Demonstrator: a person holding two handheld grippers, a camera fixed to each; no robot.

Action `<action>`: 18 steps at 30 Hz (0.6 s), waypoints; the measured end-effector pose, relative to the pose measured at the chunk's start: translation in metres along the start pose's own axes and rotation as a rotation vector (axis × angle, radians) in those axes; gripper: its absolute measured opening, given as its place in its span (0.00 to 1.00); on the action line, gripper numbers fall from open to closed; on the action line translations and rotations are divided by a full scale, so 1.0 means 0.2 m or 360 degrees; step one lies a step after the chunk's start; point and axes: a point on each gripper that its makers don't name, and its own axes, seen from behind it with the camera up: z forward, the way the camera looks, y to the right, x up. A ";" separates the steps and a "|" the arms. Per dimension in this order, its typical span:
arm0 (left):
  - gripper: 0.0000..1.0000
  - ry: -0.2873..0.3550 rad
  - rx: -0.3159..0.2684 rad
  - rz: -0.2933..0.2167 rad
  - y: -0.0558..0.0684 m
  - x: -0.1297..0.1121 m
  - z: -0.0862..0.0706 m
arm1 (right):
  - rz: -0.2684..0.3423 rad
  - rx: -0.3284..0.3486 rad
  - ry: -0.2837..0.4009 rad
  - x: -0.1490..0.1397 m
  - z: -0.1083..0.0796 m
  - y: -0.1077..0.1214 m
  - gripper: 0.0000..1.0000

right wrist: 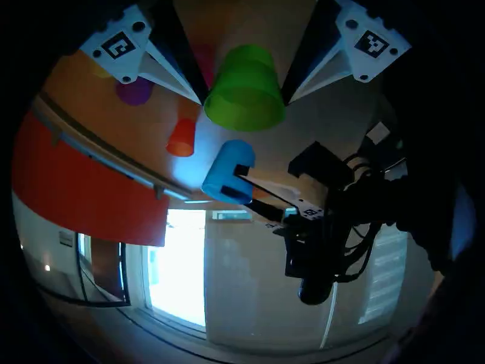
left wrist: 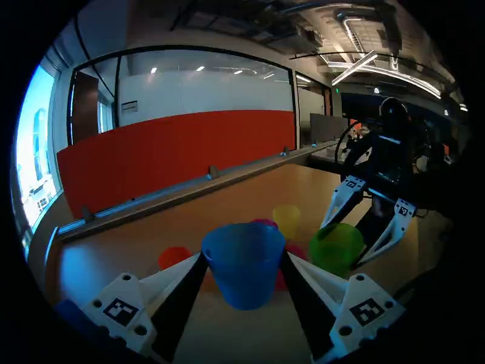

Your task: Pour water

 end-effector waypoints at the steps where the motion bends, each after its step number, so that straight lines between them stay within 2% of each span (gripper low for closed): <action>1: 0.85 -0.0015 -0.0003 0.0005 0.00 -0.02 0.00 | 0.0000 0.0007 -0.0012 -0.01 0.00 0.00 0.90; 18: 0.85 -0.0233 -0.0065 0.0087 0.05 -0.26 0.07 | 0.0006 0.0084 -0.0187 -0.17 0.01 -0.01 0.90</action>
